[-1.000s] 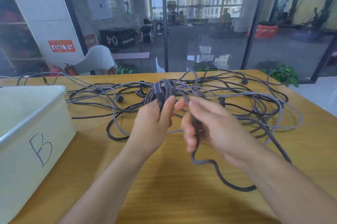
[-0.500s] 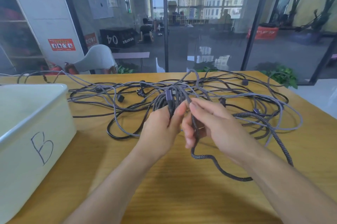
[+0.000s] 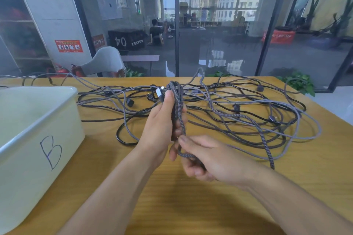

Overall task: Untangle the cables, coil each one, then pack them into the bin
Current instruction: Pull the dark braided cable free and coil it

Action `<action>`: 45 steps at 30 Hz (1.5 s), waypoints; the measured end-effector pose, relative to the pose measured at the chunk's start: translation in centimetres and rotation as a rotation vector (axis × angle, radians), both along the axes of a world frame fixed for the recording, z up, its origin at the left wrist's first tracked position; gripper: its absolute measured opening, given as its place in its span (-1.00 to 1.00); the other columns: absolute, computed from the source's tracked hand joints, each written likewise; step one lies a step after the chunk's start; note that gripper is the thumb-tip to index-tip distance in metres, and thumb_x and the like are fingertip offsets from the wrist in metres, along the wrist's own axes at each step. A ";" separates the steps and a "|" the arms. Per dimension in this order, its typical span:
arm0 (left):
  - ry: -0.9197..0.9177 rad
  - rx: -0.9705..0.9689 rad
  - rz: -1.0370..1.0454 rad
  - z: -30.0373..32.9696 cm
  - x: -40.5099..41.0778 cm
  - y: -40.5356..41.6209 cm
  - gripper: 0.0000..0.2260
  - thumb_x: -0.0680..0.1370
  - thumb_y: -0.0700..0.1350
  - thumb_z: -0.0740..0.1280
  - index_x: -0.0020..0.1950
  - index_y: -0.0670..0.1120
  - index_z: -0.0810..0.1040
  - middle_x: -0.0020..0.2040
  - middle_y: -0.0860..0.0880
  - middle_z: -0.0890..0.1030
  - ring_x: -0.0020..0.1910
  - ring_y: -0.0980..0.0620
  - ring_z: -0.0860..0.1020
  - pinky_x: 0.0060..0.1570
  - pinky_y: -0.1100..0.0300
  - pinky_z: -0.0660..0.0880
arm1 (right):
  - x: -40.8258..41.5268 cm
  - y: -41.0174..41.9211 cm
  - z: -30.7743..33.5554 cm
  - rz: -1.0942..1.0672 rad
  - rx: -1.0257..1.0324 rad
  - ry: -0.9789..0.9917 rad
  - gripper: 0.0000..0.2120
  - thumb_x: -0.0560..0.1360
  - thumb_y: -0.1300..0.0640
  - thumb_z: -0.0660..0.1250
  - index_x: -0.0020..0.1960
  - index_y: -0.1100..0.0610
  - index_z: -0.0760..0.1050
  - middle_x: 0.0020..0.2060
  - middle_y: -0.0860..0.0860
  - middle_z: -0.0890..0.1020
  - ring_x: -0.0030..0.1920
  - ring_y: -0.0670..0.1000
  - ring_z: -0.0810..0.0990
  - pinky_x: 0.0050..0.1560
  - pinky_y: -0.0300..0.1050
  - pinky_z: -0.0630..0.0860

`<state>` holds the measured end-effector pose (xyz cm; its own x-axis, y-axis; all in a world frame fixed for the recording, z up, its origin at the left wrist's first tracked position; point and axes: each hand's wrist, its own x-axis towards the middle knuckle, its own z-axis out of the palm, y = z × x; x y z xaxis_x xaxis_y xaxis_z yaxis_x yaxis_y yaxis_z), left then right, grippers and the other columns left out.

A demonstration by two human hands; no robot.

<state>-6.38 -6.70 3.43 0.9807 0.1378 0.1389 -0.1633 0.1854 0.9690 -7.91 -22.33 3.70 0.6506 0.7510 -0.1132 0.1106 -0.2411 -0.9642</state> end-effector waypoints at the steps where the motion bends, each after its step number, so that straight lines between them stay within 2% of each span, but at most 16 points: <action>1: -0.012 -0.026 -0.017 0.1 0.0 0.0 -0.49 0.71 0.26 0.09 -0.12 -0.12 0.53 -0.40 -0.02 0.38 -0.46 0.02 0.26 -0.45 0.19 0.25 | -0.1 0.4 -0.3 -0.005 -0.022 -0.009 -0.54 0.75 -0.15 0.01 0.00 0.12 0.53 -0.43 -0.03 0.29 -0.44 -0.04 0.14 -0.42 -0.21 0.11; 4: -0.075 -0.041 -0.069 0.4 -0.3 -0.1 -0.46 0.64 0.34 0.13 -0.09 -0.15 0.48 -0.41 -0.04 0.34 -0.42 -0.01 0.25 -0.36 0.15 0.24 | 0.0 1.0 -1.2 -0.036 -0.081 -0.050 -0.49 0.73 -0.20 0.01 -0.12 0.10 0.52 -0.45 -0.10 0.26 -0.42 -0.06 0.14 -0.39 -0.16 0.08; 7: -0.125 -0.010 -0.079 0.7 -0.4 -0.1 -0.52 0.55 0.31 0.26 -0.09 -0.13 0.46 -0.40 -0.03 0.33 -0.42 0.00 0.28 -0.37 0.21 0.30 | 0.1 1.2 -1.2 -0.066 -0.093 -0.096 -0.50 0.73 -0.18 0.03 -0.20 0.10 0.47 -0.52 -0.18 0.27 -0.47 -0.10 0.16 -0.43 -0.23 0.10; 12: -0.093 -0.035 0.029 0.7 0.0 1.0 -0.65 0.70 0.13 0.23 -0.13 -0.09 0.47 -0.40 -0.01 0.35 -0.40 0.00 0.29 -0.32 0.14 0.28 | 0.9 0.7 -1.2 -0.063 -0.013 0.021 -0.50 0.71 -0.20 0.08 -0.21 0.08 0.51 -0.43 -0.10 0.27 -0.39 -0.05 0.15 -0.34 -0.13 0.08; 16: -0.086 -0.033 0.082 0.8 0.2 1.7 -0.65 0.72 0.12 0.19 -0.15 -0.07 0.47 -0.39 0.00 0.34 -0.41 0.01 0.29 -0.27 0.08 0.22 | 2.2 -1.1 -0.4 0.059 0.051 0.130 -0.60 0.70 -0.09 0.16 -0.22 0.05 0.55 -0.37 -0.09 0.29 -0.34 -0.06 0.21 -0.33 -0.21 0.16; 21: -0.093 -0.011 0.056 0.5 0.1 0.8 -0.64 0.72 0.12 0.19 -0.15 -0.08 0.48 -0.42 0.01 0.33 -0.44 0.04 0.29 -0.33 0.14 0.22 | 3.3 -2.1 -0.3 0.104 -0.127 -0.333 -0.68 0.70 -0.07 0.22 -0.11 -0.01 0.66 -0.36 -0.05 0.38 -0.28 -0.01 0.33 -0.23 -0.10 0.28; 23: -0.077 -0.002 0.056 0.6 0.1 0.7 -0.64 0.72 0.12 0.18 -0.13 -0.09 0.48 -0.42 0.02 0.33 -0.44 0.06 0.29 -0.37 0.19 0.23 | 3.6 -2.0 -0.8 -0.001 -0.259 -0.541 -0.71 0.68 -0.12 0.26 -0.11 -0.07 0.66 -0.35 0.04 0.44 -0.29 0.05 0.38 -0.23 0.01 0.32; 26: -0.068 -0.014 0.049 0.6 0.0 0.7 -0.62 0.72 0.13 0.17 -0.13 -0.10 0.47 -0.43 0.02 0.32 -0.46 0.06 0.26 -0.41 0.22 0.23 | 3.8 -1.4 -1.4 -0.247 -0.414 -0.693 -0.77 0.66 -0.16 0.27 -0.09 -0.12 0.61 -0.34 -0.03 0.53 -0.34 -0.10 0.45 -0.24 -0.06 0.39; 28: -0.076 -0.030 0.041 0.6 0.1 0.7 -0.62 0.73 0.12 0.15 -0.16 -0.08 0.46 -0.42 0.01 0.30 -0.45 0.04 0.22 -0.37 0.16 0.24 | 4.1 -0.8 -2.1 -0.394 -0.378 -0.887 -0.75 0.66 -0.09 0.30 -0.14 -0.04 0.58 -0.36 -0.14 0.50 -0.27 -0.11 0.50 -0.26 -0.13 0.31; 30: -0.080 -0.055 0.034 0.6 0.2 0.8 -0.62 0.74 0.11 0.13 -0.16 -0.08 0.45 -0.41 0.01 0.29 -0.44 0.03 0.21 -0.35 0.14 0.26 | 4.9 -0.7 -2.7 -0.531 -0.234 -1.236 -0.75 0.65 0.00 0.33 -0.15 0.07 0.60 -0.30 -0.20 0.52 -0.22 -0.03 0.55 -0.21 -0.19 0.33; 32: -0.083 -0.081 0.030 0.7 0.2 0.9 -0.61 0.75 0.11 0.13 -0.13 -0.10 0.48 -0.42 0.01 0.30 -0.45 0.03 0.22 -0.36 0.16 0.31 | 5.5 -1.1 -2.8 -0.598 -0.139 -1.478 -0.73 0.66 0.02 0.29 -0.06 0.16 0.65 -0.22 -0.06 0.63 -0.18 0.05 0.56 -0.14 -0.13 0.44; 34: -0.087 -0.077 0.033 0.9 0.1 1.0 -0.62 0.74 0.12 0.14 -0.13 -0.10 0.48 -0.43 0.02 0.31 -0.48 0.04 0.24 -0.39 0.18 0.33 | 6.0 -1.5 -3.0 -0.587 -0.121 -1.584 -0.70 0.69 0.02 0.26 -0.02 0.19 0.65 -0.19 0.02 0.64 -0.17 0.06 0.53 -0.11 -0.08 0.46; 36: -0.080 -0.052 0.051 0.9 0.2 1.3 -0.62 0.73 0.12 0.15 -0.14 -0.10 0.47 -0.44 0.03 0.31 -0.47 0.06 0.24 -0.39 0.20 0.30 | 6.2 -1.6 -3.5 -0.524 -0.101 -1.534 -0.72 0.69 0.01 0.26 -0.01 0.16 0.64 -0.17 -0.02 0.64 -0.15 -0.01 0.51 -0.11 -0.08 0.49; 39: -0.085 -0.010 0.095 0.5 0.5 1.8 -0.62 0.73 0.11 0.17 -0.17 -0.09 0.48 -0.43 0.01 0.31 -0.45 0.05 0.24 -0.34 0.14 0.23 | 5.5 -1.1 -3.8 -0.369 -0.056 -1.157 -0.81 0.63 -0.08 0.33 0.07 0.01 0.62 -0.09 -0.17 0.59 -0.04 -0.19 0.52 -0.03 -0.15 0.53; 42: -0.031 0.045 0.163 0.1 0.9 2.1 -0.61 0.73 0.10 0.18 -0.20 -0.08 0.47 -0.45 0.02 0.32 -0.46 0.05 0.24 -0.34 0.13 0.25 | 4.6 -1.5 -2.8 -0.183 -0.063 -0.790 -0.72 0.49 -0.17 0.49 0.13 -0.08 0.61 0.05 -0.18 0.58 0.18 -0.08 0.57 0.23 -0.13 0.51; 45: 0.005 0.100 0.163 -0.4 1.2 2.1 -0.60 0.72 0.15 0.19 -0.19 -0.07 0.49 -0.44 0.04 0.34 -0.44 0.04 0.25 -0.33 0.11 0.25 | 4.6 -2.7 -1.4 0.030 0.070 -0.418 -0.47 0.54 -0.43 0.25 0.05 0.01 0.66 0.02 -0.04 0.66 0.16 0.05 0.63 0.34 0.06 0.49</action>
<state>-5.21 -4.58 3.05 0.9473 0.2807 0.1546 -0.1779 0.0593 0.9823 -3.30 -24.99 2.28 0.6077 0.7665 0.2079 0.5016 -0.1675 -0.8487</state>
